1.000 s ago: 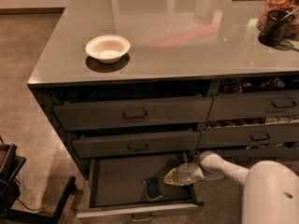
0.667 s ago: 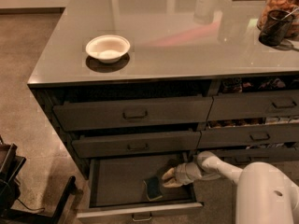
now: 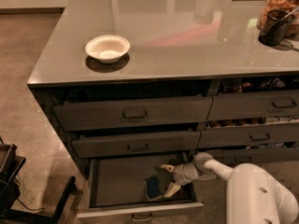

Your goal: Pick sponge from bottom drawer and place on counter

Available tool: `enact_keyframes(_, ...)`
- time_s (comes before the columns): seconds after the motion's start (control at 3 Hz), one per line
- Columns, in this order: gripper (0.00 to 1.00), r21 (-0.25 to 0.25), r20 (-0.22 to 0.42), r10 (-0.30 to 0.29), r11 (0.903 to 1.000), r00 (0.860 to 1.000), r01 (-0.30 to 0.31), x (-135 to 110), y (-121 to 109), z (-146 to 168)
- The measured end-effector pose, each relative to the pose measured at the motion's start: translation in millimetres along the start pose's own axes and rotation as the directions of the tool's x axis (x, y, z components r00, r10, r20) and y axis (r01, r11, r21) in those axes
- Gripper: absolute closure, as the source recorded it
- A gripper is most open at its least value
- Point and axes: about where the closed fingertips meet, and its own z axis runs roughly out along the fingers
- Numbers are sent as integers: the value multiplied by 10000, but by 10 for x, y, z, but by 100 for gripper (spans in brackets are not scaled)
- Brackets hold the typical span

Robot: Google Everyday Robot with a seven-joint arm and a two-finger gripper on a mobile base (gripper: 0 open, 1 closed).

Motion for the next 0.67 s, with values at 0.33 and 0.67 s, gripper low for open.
enact_keyframes(0.33, 19, 78, 51, -56, 10000, 10000, 56, 83, -20, 93)
enact_keyframes(0.67, 18, 215, 197, -106, 9997, 9998, 102, 157, -45, 186)
